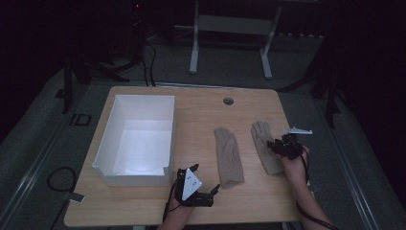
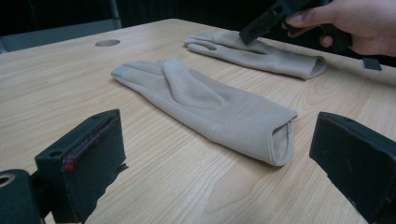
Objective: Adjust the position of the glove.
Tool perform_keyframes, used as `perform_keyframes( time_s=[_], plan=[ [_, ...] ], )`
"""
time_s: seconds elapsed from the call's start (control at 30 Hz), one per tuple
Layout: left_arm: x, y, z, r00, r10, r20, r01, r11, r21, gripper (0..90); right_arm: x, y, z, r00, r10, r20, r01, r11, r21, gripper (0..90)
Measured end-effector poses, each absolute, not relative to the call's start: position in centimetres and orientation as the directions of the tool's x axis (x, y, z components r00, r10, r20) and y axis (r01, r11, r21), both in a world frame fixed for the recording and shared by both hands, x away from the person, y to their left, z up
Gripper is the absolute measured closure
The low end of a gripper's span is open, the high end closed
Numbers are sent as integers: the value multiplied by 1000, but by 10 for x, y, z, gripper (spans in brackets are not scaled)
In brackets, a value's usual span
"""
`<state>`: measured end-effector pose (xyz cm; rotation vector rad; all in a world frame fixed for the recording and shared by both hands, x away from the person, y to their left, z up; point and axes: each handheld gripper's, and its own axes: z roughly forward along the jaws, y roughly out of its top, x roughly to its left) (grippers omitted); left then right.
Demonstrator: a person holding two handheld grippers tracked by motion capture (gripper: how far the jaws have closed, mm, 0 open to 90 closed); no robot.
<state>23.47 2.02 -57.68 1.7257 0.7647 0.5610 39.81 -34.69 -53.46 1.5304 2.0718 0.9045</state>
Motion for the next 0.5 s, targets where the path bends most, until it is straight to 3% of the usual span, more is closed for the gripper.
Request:
perform_keyframes(
  time_s=[0.2,0.3,0.5],
  plan=[
    [234,20,-577,679,734,-9,208,-181,961,35,401,-366,-528,-363,931,43,657,223,720,605],
    [235,20,-577,678,735,-9,209,-181,961,35,405,-374,-533,-387,914,121,682,195,705,627],
    [234,20,-577,680,733,-8,208,-182,961,35,409,-378,-549,-388,912,136,711,202,674,630]
  ],
)
